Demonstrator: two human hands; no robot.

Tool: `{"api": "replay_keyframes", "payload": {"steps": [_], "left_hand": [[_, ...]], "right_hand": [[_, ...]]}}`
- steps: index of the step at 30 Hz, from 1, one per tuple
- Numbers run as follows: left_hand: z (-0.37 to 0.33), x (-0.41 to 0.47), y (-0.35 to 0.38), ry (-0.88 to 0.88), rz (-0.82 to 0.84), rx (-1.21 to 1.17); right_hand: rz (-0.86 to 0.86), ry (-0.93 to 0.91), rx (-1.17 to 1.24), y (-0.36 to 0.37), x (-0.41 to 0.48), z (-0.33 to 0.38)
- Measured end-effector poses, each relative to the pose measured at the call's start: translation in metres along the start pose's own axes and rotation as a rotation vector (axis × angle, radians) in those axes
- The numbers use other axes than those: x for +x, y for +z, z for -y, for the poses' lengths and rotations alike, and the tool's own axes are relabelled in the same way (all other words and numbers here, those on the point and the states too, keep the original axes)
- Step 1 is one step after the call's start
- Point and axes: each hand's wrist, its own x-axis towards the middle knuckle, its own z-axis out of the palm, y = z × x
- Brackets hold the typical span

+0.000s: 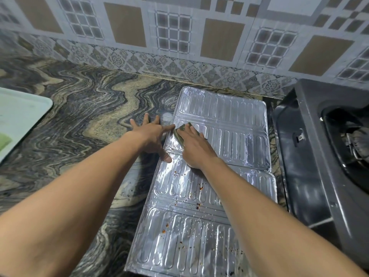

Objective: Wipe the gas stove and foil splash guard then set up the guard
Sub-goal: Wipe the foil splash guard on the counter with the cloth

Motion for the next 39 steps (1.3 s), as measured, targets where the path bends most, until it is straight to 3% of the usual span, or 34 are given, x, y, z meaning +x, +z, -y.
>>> {"api": "replay_keyframes", "payload": {"steps": [10,14,26,39], "left_hand": [[-0.003,-0.003,-0.002,-0.015,0.007,-0.01],[-0.005,-0.002,-0.002,-0.022,0.01,0.005],[-0.008,0.001,-0.002,-0.046,0.016,0.034],[-0.022,-0.005,-0.006,-0.051,0.021,0.146]], "right_hand": [[0.154,-0.153,-0.057,-0.009,-0.024,-0.005],[0.138,-0.141,-0.102,-0.009,-0.023,-0.006],[-0.078,0.158,-0.039,0.009,-0.007,-0.007],[-0.071,0.303,-0.037,-0.005,-0.042,-0.058]]}}
